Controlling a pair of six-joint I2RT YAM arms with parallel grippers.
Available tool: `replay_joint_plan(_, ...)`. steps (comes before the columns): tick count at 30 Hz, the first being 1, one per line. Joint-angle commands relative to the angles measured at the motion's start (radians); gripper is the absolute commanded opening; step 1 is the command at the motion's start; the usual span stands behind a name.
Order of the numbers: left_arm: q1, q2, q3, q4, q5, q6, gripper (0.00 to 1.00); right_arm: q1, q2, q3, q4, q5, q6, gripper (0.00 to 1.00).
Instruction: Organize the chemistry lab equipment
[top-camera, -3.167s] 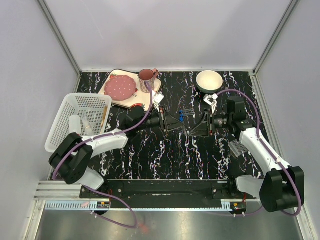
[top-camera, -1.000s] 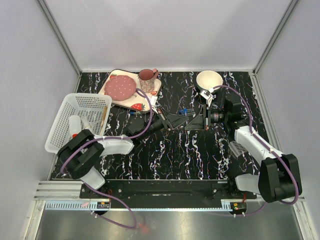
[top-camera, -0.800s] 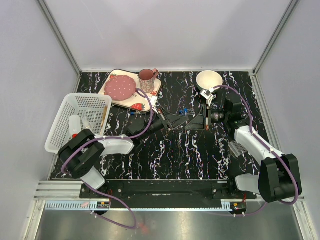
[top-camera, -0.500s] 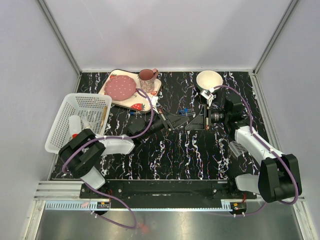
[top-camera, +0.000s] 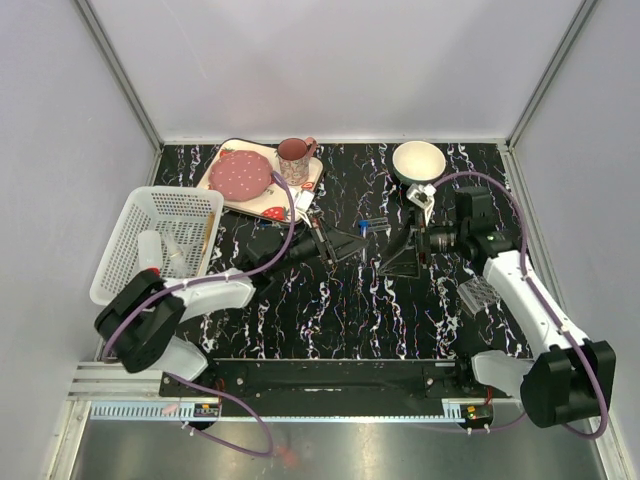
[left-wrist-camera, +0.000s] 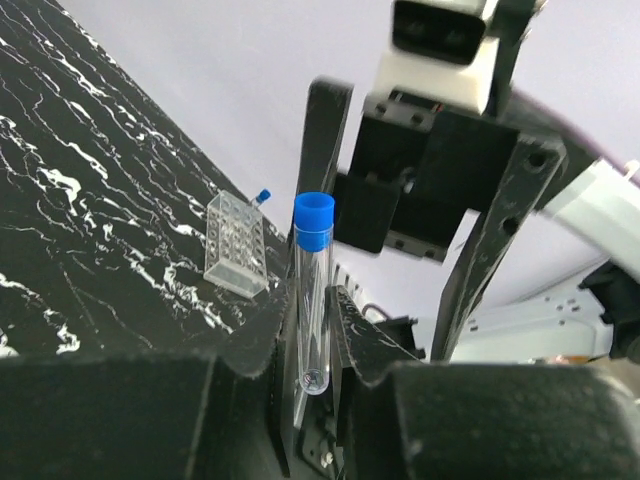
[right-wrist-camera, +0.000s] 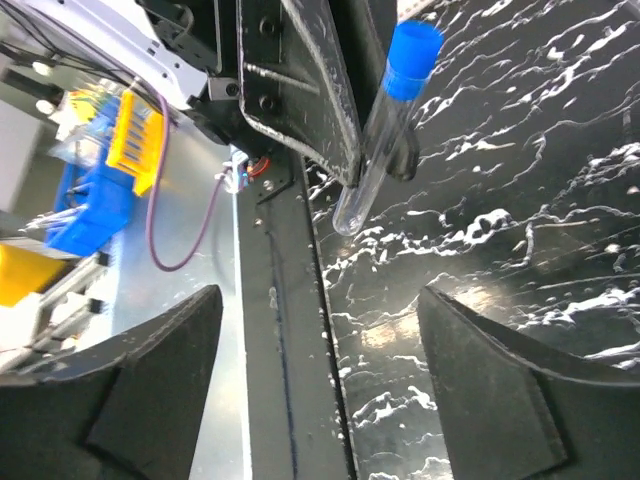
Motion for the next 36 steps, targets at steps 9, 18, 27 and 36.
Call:
replay_joint_plan(9,-0.008,-0.159,0.051,-0.34,0.209,0.297,0.12,-0.007,0.12,0.391,-0.616,0.072,-0.389,0.84)
replay_joint_plan(18,-0.074,-0.047,0.121,-0.229,0.194,0.222,0.12,-0.007,0.203,0.38,-0.553,0.034,-0.27,0.81)
replay_joint_plan(27,-0.083,-0.012,0.14,-0.205,0.158,0.195,0.12,-0.007,0.194,0.356,-0.513,0.017,-0.226,0.52)
replay_joint_plan(36,-0.083,0.005,0.134,-0.162,0.14,0.152,0.12,0.001,0.196,0.34,-0.507,0.029,-0.223,0.51)
